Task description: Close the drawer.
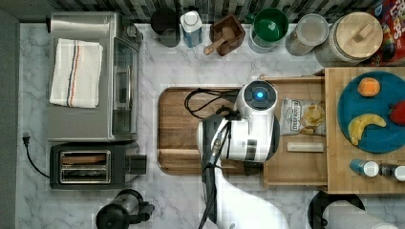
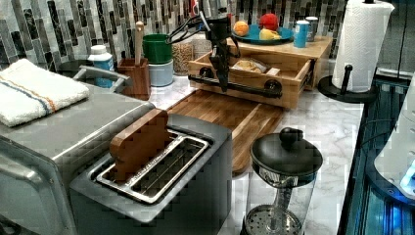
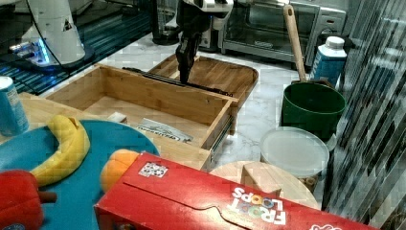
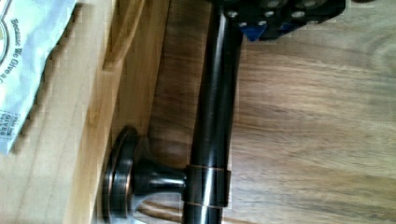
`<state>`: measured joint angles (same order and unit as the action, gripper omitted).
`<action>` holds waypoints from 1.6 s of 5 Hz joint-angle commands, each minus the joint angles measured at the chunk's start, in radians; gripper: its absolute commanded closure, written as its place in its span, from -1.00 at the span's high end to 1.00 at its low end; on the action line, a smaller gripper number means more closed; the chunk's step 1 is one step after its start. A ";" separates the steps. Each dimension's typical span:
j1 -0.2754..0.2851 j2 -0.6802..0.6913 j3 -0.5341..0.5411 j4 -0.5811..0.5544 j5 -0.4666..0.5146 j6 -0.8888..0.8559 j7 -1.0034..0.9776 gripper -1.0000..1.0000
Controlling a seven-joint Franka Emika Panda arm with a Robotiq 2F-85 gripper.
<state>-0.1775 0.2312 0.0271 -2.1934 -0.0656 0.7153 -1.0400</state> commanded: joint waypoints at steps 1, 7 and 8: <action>-0.130 0.031 -0.090 0.121 -0.011 -0.009 -0.219 -1.00; -0.383 0.140 -0.133 0.280 -0.059 0.064 -0.352 -1.00; -0.365 0.105 -0.146 0.249 -0.117 0.095 -0.304 -1.00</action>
<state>-0.4912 0.3606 -0.0001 -2.0059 -0.1048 0.7178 -1.3711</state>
